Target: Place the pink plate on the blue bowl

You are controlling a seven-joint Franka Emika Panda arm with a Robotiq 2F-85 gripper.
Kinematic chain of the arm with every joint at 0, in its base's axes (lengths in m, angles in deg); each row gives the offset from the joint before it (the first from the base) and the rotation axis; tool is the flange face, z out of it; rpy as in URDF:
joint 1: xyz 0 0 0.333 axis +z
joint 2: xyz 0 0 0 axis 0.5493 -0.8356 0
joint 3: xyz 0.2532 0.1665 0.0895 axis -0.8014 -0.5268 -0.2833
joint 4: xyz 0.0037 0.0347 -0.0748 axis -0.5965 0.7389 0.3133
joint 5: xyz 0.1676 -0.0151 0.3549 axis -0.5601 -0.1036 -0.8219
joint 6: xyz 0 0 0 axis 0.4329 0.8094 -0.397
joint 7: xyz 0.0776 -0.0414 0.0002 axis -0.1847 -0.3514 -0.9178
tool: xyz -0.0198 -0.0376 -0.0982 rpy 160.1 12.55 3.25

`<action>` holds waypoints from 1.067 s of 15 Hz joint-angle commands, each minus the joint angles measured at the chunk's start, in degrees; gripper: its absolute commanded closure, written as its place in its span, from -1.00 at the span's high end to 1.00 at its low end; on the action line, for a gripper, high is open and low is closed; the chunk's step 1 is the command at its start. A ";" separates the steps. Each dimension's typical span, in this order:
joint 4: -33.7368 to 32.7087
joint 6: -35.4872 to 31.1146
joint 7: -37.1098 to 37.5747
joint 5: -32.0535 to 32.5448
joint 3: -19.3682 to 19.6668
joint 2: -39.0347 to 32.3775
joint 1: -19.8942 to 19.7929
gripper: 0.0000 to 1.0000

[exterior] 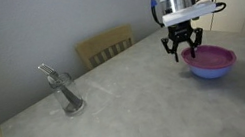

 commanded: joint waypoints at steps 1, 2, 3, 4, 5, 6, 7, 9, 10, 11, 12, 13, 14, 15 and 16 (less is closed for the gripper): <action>1.79 0.22 0.78 -0.06 0.58 2.08 0.54 0.80; 2.57 0.05 0.78 -0.29 0.45 2.95 0.51 0.96; 3.30 -0.11 0.34 -0.66 0.21 3.78 0.36 1.00; 4.50 -0.48 -0.18 -1.14 -0.08 5.03 0.21 1.00; 5.59 -0.76 -0.33 -1.43 -0.25 6.33 0.17 1.00; 6.40 -0.50 -0.55 -1.53 -0.42 7.43 0.14 1.00; 7.47 -0.41 -0.60 -1.93 -0.64 8.93 0.05 1.00; 9.15 0.15 -0.84 -2.56 -1.02 11.53 -0.11 1.00; 9.84 0.47 -0.48 -2.99 -1.15 12.64 -0.14 1.00; 6.20 0.20 0.34 -1.50 -0.76 8.81 0.11 1.00; 6.65 0.20 0.37 -1.51 -0.86 9.62 0.09 1.00; 6.61 0.20 0.38 -1.50 -0.87 9.76 0.08 1.00; 6.55 0.19 0.38 -1.50 -0.86 9.62 0.09 1.00; 6.50 0.17 0.37 -1.51 -0.84 9.35 0.10 1.00; 6.50 0.17 0.37 -1.51 -0.83 9.15 0.11 1.00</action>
